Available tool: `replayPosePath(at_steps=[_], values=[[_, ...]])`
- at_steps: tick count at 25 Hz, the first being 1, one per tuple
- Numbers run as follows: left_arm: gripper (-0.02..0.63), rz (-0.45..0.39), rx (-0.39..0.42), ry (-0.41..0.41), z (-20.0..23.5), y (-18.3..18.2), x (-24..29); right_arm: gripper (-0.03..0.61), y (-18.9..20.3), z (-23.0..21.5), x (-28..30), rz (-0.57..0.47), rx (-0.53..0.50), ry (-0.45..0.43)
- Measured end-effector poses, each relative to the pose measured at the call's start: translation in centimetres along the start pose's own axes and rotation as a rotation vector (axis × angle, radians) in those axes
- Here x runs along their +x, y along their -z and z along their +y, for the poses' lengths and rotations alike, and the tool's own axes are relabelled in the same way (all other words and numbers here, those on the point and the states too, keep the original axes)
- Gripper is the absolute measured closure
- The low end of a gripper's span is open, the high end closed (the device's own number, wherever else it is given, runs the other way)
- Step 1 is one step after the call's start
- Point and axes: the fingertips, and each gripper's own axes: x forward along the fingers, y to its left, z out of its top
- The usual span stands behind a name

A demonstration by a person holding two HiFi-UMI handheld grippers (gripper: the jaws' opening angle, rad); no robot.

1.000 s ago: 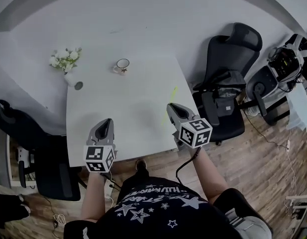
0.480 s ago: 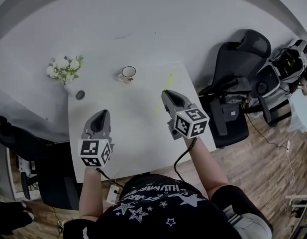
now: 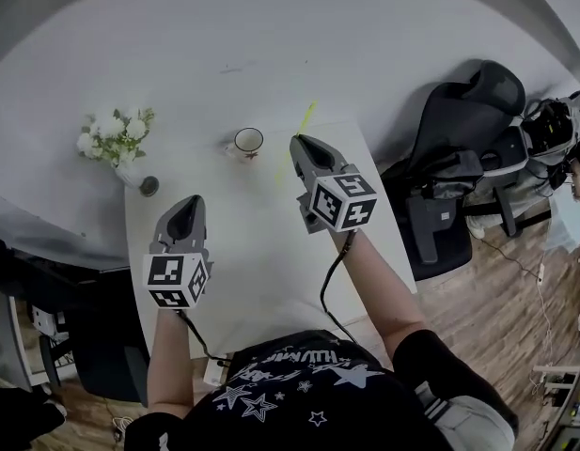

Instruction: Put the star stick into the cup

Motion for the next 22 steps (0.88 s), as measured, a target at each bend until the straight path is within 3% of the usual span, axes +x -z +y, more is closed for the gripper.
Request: replayPosePath(at_steps=[13, 22], values=[[0.611, 0.032, -0.032, 0.012, 2.8, 1.6, 4.3, 0.545, -0.3, -0.5, 8.9, -0.068, -0.028, 0.020], [0.611, 0.057, -0.060, 0.013, 4.0, 3.2, 5.2, 0.545, 3.5, -1.3, 12.6, -0.019, -0.071, 0.066]])
